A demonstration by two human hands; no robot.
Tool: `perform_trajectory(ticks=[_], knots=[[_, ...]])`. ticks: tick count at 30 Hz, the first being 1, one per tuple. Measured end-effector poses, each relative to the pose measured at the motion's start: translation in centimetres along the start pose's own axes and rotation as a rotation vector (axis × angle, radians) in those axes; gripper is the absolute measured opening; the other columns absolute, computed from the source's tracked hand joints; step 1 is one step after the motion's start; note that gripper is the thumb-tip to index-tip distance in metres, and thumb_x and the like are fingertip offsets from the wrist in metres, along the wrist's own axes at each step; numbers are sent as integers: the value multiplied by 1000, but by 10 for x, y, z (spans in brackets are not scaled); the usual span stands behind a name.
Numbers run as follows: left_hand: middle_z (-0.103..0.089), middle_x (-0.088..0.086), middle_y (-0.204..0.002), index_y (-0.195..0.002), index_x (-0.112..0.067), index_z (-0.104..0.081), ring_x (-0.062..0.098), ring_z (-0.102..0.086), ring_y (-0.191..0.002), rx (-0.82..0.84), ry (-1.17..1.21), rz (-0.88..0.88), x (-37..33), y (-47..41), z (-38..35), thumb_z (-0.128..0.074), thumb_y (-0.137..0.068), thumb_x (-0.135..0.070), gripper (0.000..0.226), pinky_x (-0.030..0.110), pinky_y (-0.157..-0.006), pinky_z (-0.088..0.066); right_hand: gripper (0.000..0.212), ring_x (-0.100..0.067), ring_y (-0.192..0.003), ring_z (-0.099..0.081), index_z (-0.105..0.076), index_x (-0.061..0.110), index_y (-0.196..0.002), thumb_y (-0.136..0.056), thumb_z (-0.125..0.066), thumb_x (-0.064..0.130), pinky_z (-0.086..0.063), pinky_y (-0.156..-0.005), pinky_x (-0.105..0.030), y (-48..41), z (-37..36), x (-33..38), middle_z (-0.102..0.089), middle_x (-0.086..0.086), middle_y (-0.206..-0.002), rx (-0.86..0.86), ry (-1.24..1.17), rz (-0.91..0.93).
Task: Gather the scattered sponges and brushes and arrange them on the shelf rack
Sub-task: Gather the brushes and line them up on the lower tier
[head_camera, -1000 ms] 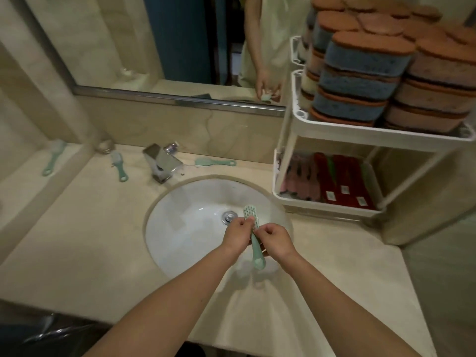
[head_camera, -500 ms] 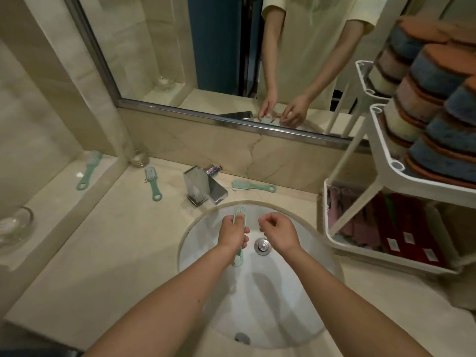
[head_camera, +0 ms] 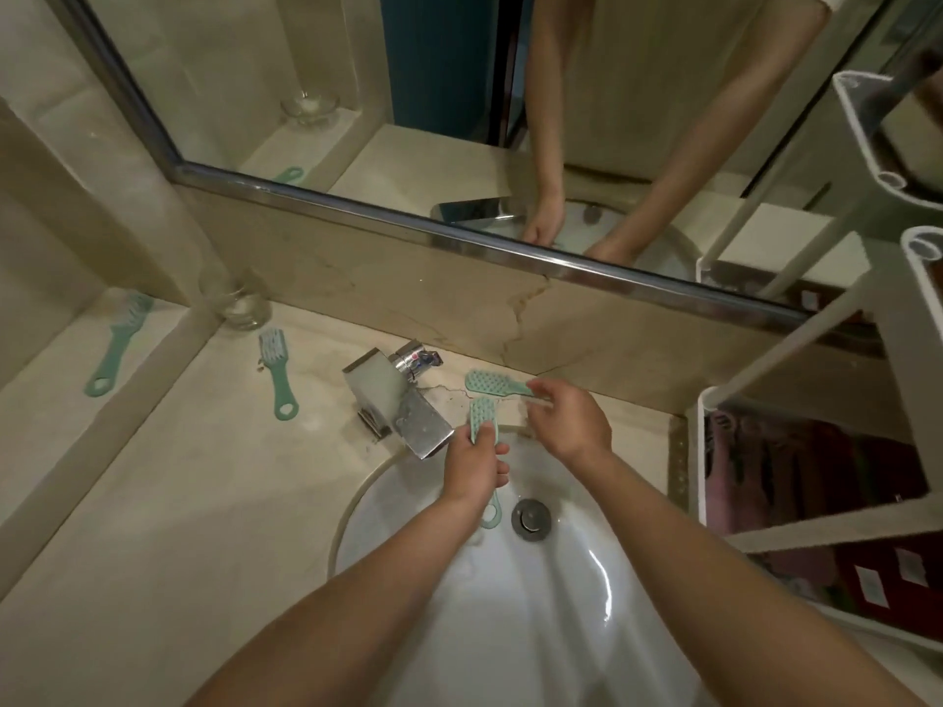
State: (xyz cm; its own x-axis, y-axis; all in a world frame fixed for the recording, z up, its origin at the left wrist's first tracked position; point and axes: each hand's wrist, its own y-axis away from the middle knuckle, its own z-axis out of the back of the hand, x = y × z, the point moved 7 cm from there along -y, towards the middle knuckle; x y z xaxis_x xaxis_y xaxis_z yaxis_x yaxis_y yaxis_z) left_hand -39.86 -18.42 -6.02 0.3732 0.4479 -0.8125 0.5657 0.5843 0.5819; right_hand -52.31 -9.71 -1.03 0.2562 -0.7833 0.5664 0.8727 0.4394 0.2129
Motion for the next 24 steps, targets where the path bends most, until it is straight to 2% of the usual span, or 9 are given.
perform_trajectory(ticks=[6,12,16,24], knots=[[-62,5,-78,-106,-6,-50,12,-49,-50,-33,23,-1,5,-19,-6,-43,-101,-24,20,18,-43,-44,44,-26,-116,-58,-60,27,-130,-88,-52,18,-48,-92,-35,-30,-19,1,-64,-1,-127,30,171,112],[-62,4,-77,-103,-7,-50,8,-49,-45,-54,13,-36,9,-24,-5,-43,-101,-22,17,17,-42,-43,38,-26,-102,-60,-68,25,-111,-79,-55,8,-46,-77,-34,-33,-20,0,-69,0,-109,-70,274,182],[-62,4,-76,-103,-8,-52,10,-48,-47,-64,15,-39,11,-23,-6,-42,-102,-21,16,17,-41,-42,37,-25,-98,-58,-64,23,-104,-73,-58,3,-39,-66,-28,-33,-24,-6,-65,-1,-106,-23,234,96],[-62,4,-80,-104,-10,-51,10,-50,-51,-44,-21,-41,16,-17,-6,-41,-101,-21,16,16,-42,-43,36,-27,-99,-58,-58,20,-105,-72,-62,7,-41,-71,-30,-29,-30,-12,-63,-4,-106,58,296,7]])
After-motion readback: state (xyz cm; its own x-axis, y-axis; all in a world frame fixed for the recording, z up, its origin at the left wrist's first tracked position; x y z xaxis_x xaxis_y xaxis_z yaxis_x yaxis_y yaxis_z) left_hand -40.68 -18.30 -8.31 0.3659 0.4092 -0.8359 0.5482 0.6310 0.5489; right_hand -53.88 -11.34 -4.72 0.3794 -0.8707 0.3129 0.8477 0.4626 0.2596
